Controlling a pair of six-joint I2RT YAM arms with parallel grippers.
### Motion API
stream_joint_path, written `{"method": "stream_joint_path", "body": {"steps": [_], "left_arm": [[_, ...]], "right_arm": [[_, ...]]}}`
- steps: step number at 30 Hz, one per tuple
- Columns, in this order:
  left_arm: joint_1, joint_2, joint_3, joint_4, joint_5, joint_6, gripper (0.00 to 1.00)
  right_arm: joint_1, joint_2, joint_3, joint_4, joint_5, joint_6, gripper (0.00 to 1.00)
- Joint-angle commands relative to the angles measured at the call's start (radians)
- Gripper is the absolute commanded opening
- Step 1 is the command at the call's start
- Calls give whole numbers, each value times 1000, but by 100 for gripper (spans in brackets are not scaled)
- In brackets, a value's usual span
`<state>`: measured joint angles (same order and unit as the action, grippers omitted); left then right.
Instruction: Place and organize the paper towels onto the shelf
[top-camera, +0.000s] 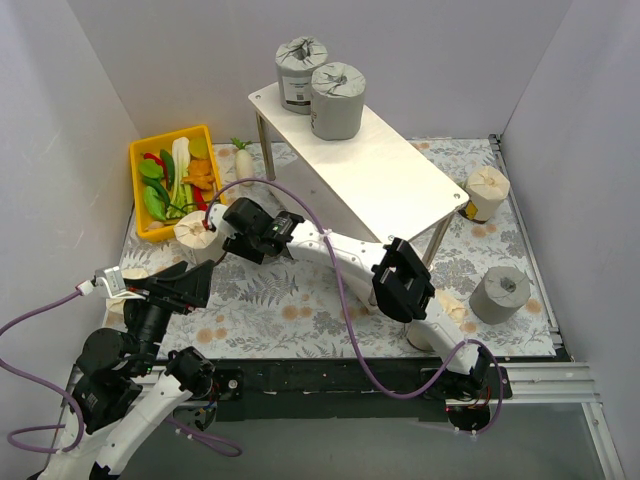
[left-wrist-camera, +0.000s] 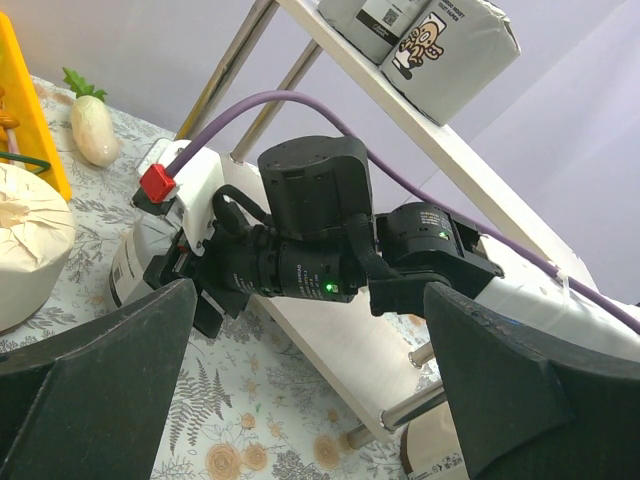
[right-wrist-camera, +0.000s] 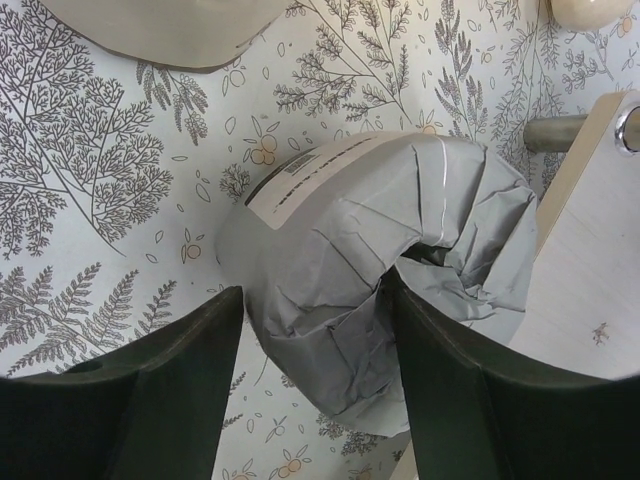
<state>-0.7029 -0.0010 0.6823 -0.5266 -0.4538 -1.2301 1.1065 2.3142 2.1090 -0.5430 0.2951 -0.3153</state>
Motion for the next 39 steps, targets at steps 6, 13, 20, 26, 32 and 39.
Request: {"method": "stream_joint_path", "body": {"steps": [6,13,20,26,32,39], "left_arm": [[-3,-87,-3,-7,-13,6,98],[-3,-56,5,-13,-11,8,98],[-3,-90,-3,-10,-26,3,98],[-3,-88,3,-27,-37,-8,98],[-3,-90,2,-24,-40,-8,98],[-3,-103,3,-30,-48,-14,98]], "right_arm": [[3,24,-33,29,10,-41,48],[26,-64,-101,14,24,-88,28],[61,-231,-234,-8,53,-114,22],[108,-381,-389,21,3,-129,21],[147,-478,-431,20,-8,-148,21],[194,-518,-204,-80,50,-157,20]]}}
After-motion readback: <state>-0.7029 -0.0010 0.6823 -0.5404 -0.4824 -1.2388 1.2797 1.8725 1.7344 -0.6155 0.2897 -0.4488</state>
